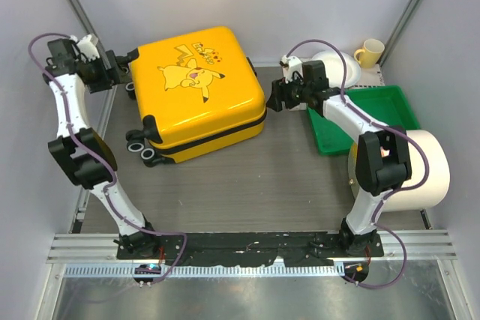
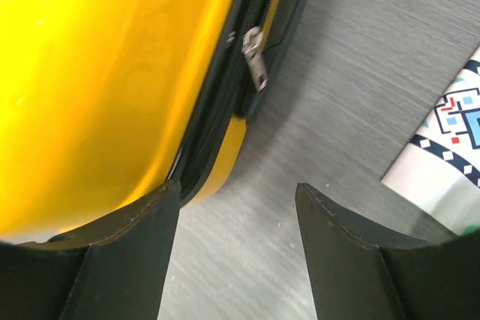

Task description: Open, take out, and arrange the luggage

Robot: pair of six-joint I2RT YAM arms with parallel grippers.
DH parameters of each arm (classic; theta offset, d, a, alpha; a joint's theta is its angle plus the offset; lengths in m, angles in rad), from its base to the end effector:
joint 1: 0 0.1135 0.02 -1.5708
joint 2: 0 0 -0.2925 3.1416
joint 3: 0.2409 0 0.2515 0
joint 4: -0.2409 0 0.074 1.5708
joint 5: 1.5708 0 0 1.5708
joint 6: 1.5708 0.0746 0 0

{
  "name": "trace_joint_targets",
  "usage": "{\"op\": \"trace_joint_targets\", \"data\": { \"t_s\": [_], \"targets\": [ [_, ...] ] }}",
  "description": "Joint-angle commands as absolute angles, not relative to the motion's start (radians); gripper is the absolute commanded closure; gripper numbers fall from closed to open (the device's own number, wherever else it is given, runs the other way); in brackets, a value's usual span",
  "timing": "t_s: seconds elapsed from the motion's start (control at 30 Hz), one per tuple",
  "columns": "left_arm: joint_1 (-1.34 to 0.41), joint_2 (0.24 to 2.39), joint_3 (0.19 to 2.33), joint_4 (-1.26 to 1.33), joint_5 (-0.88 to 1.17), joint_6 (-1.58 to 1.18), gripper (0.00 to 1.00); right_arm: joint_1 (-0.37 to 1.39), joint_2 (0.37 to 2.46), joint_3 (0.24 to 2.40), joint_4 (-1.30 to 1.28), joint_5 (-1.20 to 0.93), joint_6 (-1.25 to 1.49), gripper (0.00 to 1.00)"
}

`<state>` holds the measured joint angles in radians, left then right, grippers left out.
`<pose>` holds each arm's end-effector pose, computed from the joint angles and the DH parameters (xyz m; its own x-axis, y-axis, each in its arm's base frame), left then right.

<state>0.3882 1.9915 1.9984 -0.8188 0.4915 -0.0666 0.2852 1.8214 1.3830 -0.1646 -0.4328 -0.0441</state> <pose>0.4571 0.1489 0.3408 -0.6679 -0.3365 -0.6638 -0.0777 0.9186 -0.3875 0.4287 0.1583 0.2671 -0.5178 -0.1935 -0.8333 -0.6103 0.7662 0.2013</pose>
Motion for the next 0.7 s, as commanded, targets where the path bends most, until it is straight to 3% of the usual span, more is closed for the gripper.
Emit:
{"op": "trace_joint_targets", "data": {
  "t_s": [0.0,0.23,0.4,0.67],
  "targets": [
    [0.439,1.789,2.036,-1.131,0.831,0.274,0.12,0.310,1.700,1.365,-0.288,-0.581,-0.213,0.31],
    [0.439,1.603,1.870,-1.658,0.783,0.946,0.09,0.377,1.749,1.382,-0.324,-0.601,-0.284,0.32],
    [0.437,1.511,1.718,-1.661,0.623,1.159,0.07,0.466,1.766,1.388,-0.334,-0.604,-0.345,0.32],
    [0.437,1.560,1.632,-1.661,0.508,1.419,0.11,0.551,1.714,1.359,-0.310,-0.660,-0.328,0.32]
  ]
}}
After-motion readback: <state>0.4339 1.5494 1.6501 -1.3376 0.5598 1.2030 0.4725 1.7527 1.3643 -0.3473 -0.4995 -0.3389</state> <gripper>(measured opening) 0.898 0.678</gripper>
